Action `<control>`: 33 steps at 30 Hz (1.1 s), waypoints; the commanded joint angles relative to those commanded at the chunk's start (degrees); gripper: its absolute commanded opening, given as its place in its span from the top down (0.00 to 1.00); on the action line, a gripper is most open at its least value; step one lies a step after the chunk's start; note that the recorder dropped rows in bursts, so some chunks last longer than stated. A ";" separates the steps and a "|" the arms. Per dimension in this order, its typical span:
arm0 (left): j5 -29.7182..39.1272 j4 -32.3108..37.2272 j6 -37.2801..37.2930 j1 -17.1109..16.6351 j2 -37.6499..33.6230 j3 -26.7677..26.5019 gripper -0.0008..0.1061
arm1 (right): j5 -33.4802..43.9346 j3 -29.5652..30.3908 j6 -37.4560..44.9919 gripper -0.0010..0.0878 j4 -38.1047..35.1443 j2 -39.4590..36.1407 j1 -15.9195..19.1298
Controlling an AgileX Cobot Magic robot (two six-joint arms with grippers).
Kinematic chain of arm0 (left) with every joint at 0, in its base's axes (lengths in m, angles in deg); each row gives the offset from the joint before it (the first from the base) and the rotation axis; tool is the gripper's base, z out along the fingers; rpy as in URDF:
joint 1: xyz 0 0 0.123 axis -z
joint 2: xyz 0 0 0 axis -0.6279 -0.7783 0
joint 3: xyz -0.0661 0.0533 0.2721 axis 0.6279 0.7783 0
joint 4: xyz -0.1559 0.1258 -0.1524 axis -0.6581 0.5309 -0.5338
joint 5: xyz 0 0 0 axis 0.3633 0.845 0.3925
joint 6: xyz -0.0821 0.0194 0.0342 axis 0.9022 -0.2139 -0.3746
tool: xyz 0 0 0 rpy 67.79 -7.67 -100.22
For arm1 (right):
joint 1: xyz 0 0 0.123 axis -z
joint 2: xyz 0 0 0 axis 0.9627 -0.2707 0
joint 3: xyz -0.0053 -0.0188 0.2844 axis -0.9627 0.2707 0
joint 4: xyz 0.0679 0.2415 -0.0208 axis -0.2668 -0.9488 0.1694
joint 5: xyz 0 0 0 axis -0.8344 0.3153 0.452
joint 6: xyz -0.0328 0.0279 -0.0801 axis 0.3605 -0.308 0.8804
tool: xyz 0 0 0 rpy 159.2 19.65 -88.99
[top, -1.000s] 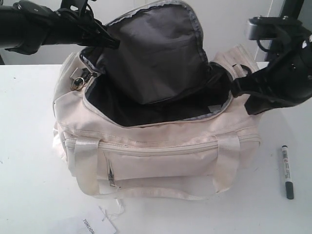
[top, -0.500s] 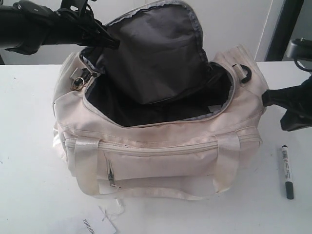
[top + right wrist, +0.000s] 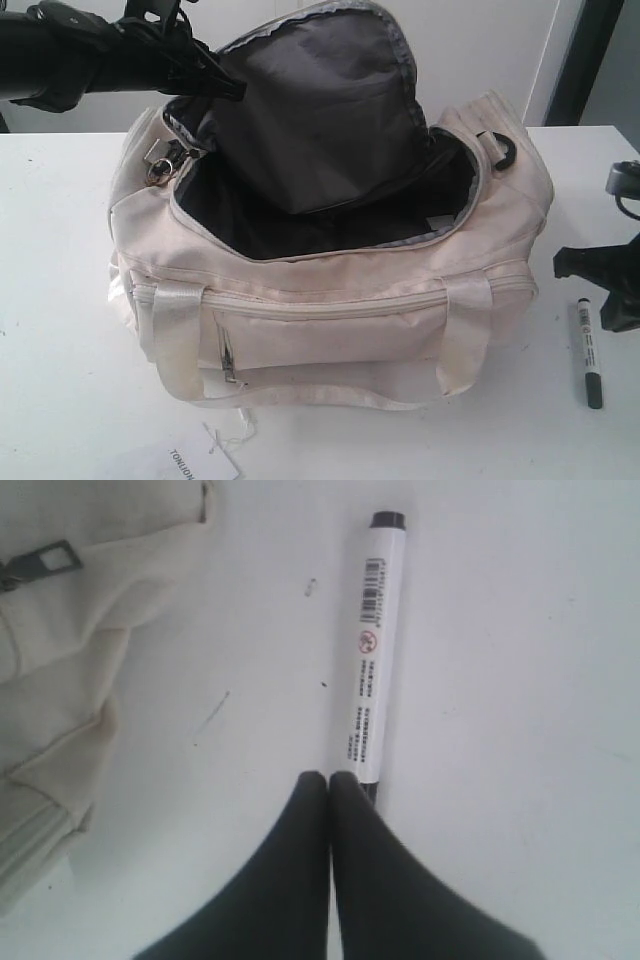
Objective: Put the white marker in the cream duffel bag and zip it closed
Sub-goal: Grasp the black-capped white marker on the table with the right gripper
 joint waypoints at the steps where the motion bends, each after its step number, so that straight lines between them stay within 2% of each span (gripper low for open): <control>1: 0.00 0.00 0.00 0.00 0.00 0.00 0.99 | -0.61 0.00 -0.12 0.99 0.10 -0.68 0.00; 7: 0.00 0.00 0.00 0.00 0.00 0.00 0.99 | -2.53 0.00 -6.27 0.99 5.96 -4.14 0.00; 11: 0.00 0.00 0.00 0.00 0.00 0.00 0.99 | -3.74 0.00 -7.69 0.98 7.01 -5.99 0.00; 18: 0.00 0.00 0.00 0.00 0.00 0.00 0.99 | -6.41 0.00 -7.56 0.75 7.01 -8.46 0.00; 21: 0.00 0.00 0.00 0.00 0.00 0.00 0.99 | -7.84 0.00 -7.48 0.71 7.01 -9.56 0.00; 31: 0.00 0.00 0.00 0.00 0.00 0.00 0.99 | -8.12 0.00 -7.48 0.72 6.45 -13.00 0.00; 32: 0.00 0.00 0.00 0.00 0.00 0.00 0.99 | -8.00 0.00 -7.48 0.73 6.45 -13.00 0.00; 33: 0.00 0.00 0.00 0.00 0.00 0.00 0.99 | -7.47 0.00 -7.48 0.80 6.45 -13.00 0.00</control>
